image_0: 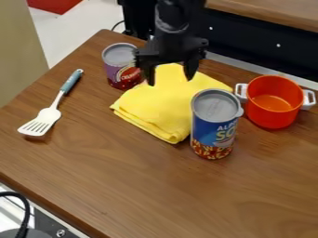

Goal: Move the can to the bottom side of the table

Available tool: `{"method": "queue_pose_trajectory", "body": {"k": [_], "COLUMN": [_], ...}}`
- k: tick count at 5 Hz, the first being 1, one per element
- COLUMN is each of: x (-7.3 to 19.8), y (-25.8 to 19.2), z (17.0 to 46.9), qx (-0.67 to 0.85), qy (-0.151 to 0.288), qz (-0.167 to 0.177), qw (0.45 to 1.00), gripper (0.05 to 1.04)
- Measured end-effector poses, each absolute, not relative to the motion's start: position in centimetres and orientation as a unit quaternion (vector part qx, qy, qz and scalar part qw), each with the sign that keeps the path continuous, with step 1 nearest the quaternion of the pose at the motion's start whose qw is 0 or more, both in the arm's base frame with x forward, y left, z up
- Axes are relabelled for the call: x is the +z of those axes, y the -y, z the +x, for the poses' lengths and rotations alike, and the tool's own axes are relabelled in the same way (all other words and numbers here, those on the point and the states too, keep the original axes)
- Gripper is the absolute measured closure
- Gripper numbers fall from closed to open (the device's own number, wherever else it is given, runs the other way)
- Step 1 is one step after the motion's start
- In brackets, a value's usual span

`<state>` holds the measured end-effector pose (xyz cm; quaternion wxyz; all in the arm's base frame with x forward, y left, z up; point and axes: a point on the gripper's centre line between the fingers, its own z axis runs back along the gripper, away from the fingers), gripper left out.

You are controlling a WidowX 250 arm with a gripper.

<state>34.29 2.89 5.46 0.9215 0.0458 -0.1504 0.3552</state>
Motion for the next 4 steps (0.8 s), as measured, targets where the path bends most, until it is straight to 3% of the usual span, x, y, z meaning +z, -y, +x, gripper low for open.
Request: {"method": "queue_pose_trajectory", "body": {"k": [2, 4], "x": [5.3, 5.1], "y": [-0.2, 3.3], "z": [35.9, 36.5], "qx": [0.346, 0.25], "qy": [0.159, 0.164], "qz": [0.017, 0.011], "qw": [0.925, 0.954], "gripper": [0.084, 0.084]}}
